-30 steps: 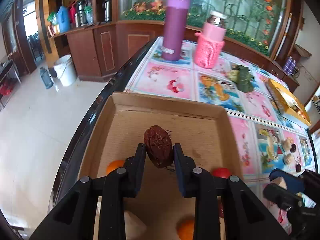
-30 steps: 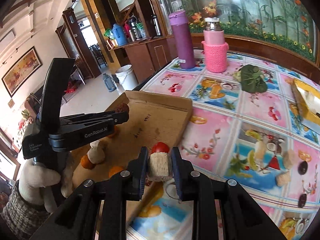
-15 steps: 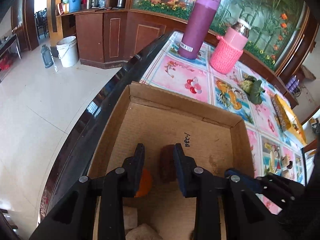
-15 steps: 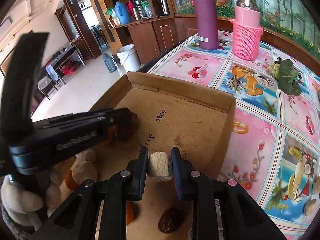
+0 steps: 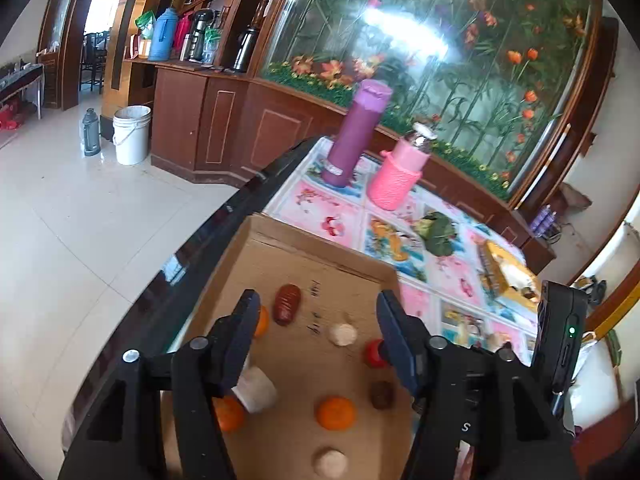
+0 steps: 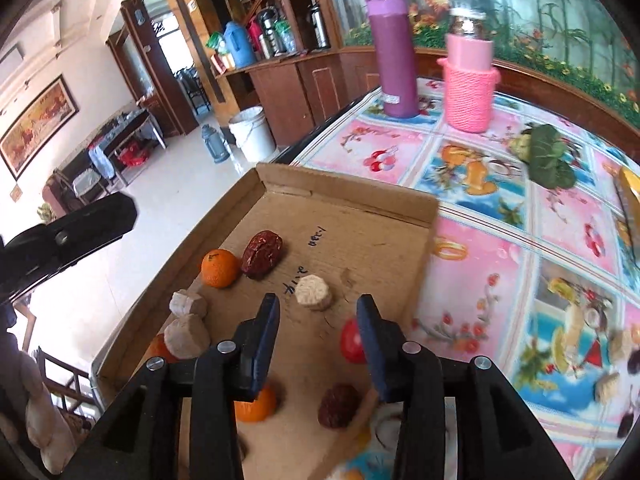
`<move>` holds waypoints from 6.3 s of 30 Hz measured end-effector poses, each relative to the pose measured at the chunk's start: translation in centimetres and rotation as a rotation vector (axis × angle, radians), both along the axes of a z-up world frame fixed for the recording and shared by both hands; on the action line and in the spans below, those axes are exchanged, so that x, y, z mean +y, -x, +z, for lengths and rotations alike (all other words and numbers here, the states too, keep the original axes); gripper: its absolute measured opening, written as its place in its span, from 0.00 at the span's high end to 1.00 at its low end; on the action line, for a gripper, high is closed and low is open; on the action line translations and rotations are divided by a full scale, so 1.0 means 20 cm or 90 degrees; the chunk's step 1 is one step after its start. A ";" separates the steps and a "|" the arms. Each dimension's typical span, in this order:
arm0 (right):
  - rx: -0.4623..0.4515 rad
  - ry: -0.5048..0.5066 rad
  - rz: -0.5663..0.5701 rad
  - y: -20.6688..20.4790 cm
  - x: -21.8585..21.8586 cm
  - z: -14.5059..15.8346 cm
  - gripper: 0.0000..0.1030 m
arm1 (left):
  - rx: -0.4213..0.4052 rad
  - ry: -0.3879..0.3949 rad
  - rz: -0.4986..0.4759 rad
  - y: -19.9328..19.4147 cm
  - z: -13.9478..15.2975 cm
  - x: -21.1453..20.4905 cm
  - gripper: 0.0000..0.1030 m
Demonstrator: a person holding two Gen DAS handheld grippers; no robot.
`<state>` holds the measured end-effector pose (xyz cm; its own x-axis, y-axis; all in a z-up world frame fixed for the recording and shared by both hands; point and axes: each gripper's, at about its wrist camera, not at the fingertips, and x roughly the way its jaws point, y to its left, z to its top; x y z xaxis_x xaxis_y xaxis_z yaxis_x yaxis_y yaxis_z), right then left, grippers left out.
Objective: Organize fruits
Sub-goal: 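Move both open tools back over the remaining items on the table, then grasp a cylindrical beige cake with the left tool while the right tool grasps a red date, then carry the cake and red date into the tray and open both tools, then move both open tools back over the last items on the table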
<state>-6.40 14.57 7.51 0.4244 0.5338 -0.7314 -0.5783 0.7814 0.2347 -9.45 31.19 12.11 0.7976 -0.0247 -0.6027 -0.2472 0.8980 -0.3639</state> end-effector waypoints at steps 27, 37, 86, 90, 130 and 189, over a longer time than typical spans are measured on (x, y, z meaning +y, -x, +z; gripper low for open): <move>0.043 -0.141 -0.256 0.44 -0.93 -0.17 0.40 | 0.060 -0.037 -0.134 0.08 -0.16 -0.89 0.36; 0.054 -0.160 -0.260 0.45 -1.06 -0.18 0.36 | 0.077 -0.037 -0.138 -0.02 -0.20 -1.03 0.36; 0.013 0.042 -0.289 -0.07 -1.54 -0.23 0.68 | 0.101 -0.127 -0.411 -0.70 -0.57 -1.54 0.69; 0.019 0.034 -0.283 -0.06 -1.55 -0.23 0.68 | 0.098 -0.114 -0.410 -0.68 -0.57 -1.52 0.69; -0.077 0.000 -0.107 0.40 -0.91 0.17 0.80 | 0.038 -0.097 -0.182 -0.06 -0.22 -0.65 0.69; -0.009 -0.020 -0.200 0.33 -1.13 -0.05 0.56 | 0.047 -0.292 -0.081 0.19 -0.10 -0.75 0.30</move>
<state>-13.07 -8.12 6.45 0.5826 0.3971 -0.7091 -0.3125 0.9149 0.2556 -13.26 16.26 10.15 0.7599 0.1633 -0.6293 -0.1358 0.9865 0.0920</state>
